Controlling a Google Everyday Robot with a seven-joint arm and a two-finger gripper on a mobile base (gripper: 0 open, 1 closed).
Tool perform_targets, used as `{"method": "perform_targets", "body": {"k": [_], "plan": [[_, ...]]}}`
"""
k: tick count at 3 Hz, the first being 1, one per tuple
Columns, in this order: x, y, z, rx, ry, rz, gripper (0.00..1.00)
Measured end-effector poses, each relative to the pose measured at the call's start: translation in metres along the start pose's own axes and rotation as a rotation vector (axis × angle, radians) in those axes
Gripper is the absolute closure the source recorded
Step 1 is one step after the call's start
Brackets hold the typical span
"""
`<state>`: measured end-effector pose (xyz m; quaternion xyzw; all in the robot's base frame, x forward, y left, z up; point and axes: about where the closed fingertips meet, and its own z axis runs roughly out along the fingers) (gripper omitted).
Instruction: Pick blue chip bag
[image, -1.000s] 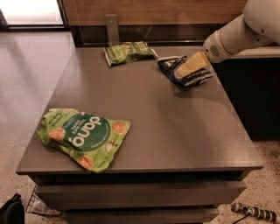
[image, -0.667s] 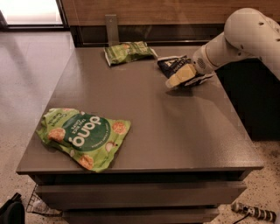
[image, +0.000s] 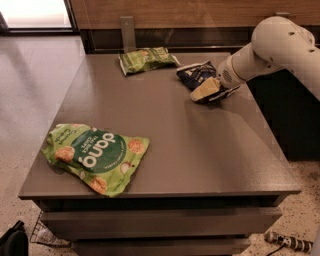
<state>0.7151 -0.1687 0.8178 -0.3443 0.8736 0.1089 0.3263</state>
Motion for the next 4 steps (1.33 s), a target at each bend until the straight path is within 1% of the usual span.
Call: {"method": "perform_targets", "body": {"k": [2, 3, 4], "plan": [[0.0003, 0.0022, 0.0041, -0.007, 0.004, -0.001, 0.72], [-0.0022, 0.0021, 0.0012, -0.007, 0.004, -0.001, 0.95], [-0.0047, 0.0020, -0.0017, -0.007, 0.004, -0.001, 1.00]]}}
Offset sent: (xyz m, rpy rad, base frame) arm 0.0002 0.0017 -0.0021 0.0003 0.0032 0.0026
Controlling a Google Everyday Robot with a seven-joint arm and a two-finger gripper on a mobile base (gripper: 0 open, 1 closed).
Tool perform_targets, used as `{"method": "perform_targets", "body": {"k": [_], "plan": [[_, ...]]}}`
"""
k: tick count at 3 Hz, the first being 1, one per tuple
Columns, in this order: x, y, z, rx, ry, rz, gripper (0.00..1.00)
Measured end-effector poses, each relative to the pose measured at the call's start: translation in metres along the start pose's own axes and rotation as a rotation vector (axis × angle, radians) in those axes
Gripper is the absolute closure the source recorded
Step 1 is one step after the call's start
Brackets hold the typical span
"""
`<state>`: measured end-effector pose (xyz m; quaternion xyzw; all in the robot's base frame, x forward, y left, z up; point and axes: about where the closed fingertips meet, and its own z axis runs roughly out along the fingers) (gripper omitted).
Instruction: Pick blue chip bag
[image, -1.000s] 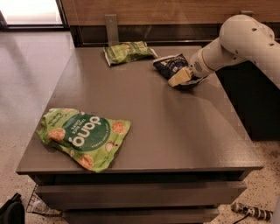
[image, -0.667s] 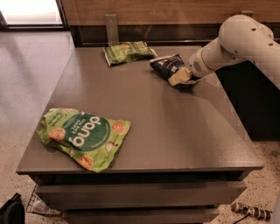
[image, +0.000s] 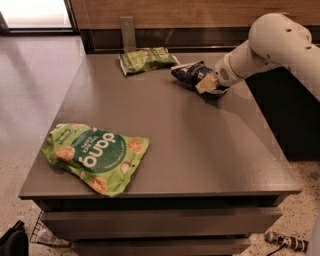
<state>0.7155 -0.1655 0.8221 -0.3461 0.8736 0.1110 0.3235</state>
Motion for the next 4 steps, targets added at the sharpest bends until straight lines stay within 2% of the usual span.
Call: {"method": "perform_targets", "body": {"k": [4], "plan": [[-0.0014, 0.0000, -0.0016, 0.000, 0.000, -0.001, 1.00]]}}
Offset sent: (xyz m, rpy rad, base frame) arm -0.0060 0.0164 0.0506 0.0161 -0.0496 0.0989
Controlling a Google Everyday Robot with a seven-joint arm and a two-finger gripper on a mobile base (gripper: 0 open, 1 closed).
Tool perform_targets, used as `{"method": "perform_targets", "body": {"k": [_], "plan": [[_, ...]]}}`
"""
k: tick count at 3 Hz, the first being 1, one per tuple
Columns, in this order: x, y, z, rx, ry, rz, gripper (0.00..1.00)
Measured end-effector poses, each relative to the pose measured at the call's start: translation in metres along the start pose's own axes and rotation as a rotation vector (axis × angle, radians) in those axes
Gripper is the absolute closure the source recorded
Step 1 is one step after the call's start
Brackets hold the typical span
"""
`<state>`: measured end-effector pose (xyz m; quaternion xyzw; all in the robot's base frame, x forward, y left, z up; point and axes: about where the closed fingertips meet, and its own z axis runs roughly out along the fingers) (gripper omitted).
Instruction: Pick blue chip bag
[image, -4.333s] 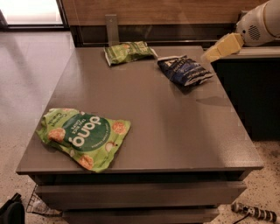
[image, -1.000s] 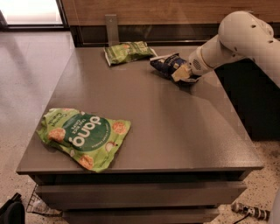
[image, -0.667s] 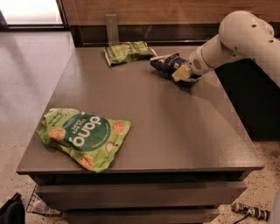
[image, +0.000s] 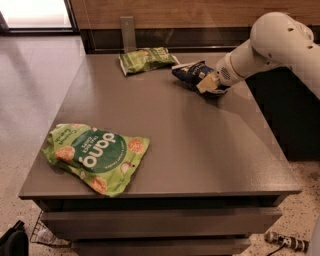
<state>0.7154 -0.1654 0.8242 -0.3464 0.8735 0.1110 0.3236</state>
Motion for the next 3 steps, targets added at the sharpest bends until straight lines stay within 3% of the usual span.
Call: {"method": "perform_targets", "body": {"k": [1, 3], "plan": [[-0.054, 0.021, -0.053, -0.001, -0.060, -0.130, 1.00], [-0.109, 0.042, -0.107, 0.006, -0.134, -0.263, 1.00]]}}
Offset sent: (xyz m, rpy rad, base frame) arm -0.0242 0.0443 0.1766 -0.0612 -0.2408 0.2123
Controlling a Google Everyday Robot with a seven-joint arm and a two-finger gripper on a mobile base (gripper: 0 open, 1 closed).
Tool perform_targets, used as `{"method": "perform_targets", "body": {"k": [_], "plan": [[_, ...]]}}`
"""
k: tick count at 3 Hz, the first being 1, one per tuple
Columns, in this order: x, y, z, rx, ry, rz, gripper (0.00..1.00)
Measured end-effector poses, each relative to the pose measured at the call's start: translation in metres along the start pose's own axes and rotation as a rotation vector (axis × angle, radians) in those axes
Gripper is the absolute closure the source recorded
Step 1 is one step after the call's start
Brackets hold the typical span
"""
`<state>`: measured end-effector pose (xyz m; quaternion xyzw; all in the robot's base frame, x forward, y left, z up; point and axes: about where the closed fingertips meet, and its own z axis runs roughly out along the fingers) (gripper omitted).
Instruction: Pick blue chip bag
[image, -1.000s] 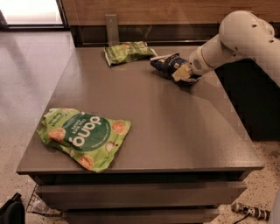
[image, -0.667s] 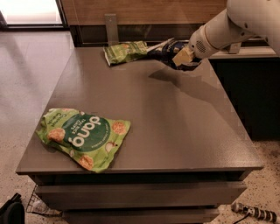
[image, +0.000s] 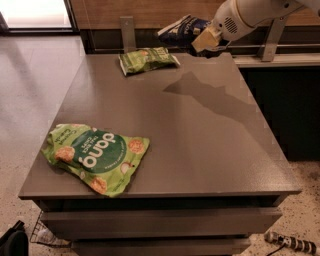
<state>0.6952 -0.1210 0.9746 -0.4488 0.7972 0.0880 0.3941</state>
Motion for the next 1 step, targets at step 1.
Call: {"method": "perform_targets", "body": {"k": [1], "plan": [[-0.0189, 0.0023, -0.0169, 0.004, -0.039, -0.041, 1.00]]}}
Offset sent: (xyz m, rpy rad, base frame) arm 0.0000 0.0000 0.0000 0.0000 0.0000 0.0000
